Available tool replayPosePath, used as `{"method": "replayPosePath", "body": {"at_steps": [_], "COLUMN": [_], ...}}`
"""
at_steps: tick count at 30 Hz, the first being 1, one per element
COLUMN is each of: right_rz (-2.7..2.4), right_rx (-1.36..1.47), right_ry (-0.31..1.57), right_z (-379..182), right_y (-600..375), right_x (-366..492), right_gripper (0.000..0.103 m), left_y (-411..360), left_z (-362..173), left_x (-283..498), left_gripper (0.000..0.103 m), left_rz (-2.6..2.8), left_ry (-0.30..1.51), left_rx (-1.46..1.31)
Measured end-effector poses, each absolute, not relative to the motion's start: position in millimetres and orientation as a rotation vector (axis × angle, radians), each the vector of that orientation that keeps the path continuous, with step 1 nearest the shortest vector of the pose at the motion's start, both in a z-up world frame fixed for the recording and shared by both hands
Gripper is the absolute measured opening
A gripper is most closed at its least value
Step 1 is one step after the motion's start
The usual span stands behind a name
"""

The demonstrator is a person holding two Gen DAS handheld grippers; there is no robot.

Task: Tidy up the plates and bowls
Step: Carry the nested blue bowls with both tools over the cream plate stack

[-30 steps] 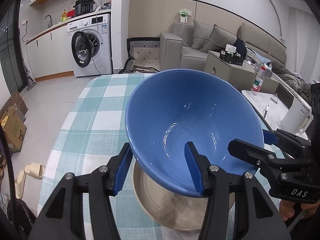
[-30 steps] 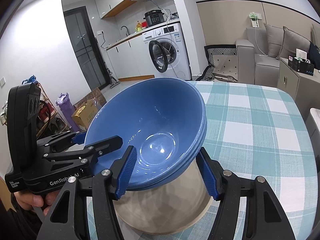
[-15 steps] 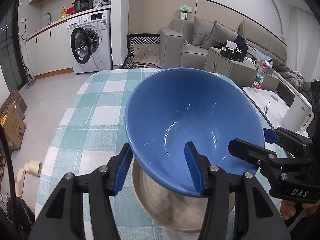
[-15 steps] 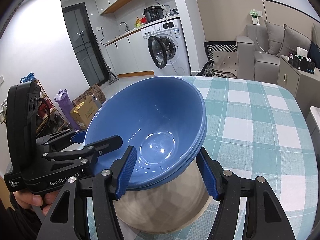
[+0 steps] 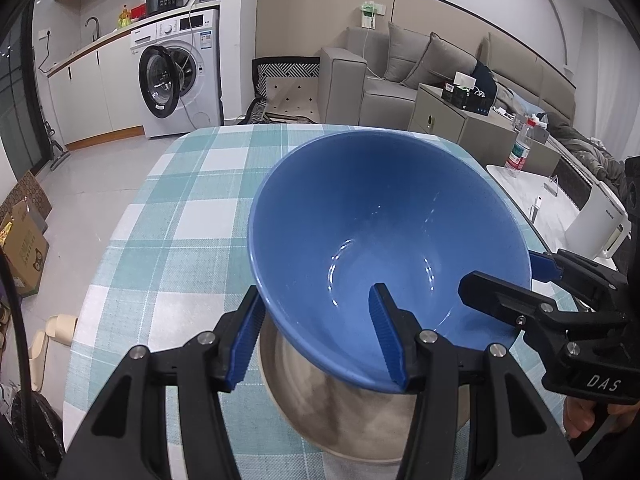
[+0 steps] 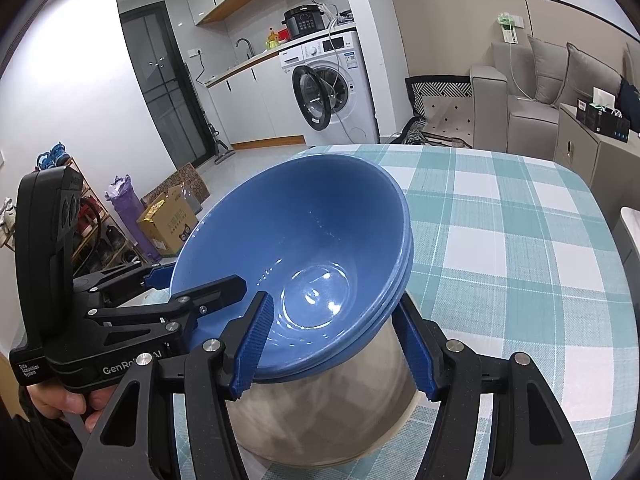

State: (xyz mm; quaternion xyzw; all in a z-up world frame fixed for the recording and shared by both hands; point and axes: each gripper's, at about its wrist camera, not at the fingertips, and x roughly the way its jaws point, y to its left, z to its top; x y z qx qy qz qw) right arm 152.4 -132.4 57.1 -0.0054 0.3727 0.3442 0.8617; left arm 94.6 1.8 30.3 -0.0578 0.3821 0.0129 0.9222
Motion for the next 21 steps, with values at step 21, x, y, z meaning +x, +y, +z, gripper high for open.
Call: {"method": "replayPosePath", "body": {"at_steps": [21], "right_rz": [0.728], "right_rx": [-0.006], "right_ry": [0.793], "right_z": [54.7], "right_y": [-135.6], "right_x": [153.0], "right_gripper": [0.073], "left_y": [-3.7], "left_z": [29.8], "left_x": [94.3], "left_gripper": [0.061], "left_rz": [0.017], "left_ry": [0.778], "left_rx": [-0.085]}}
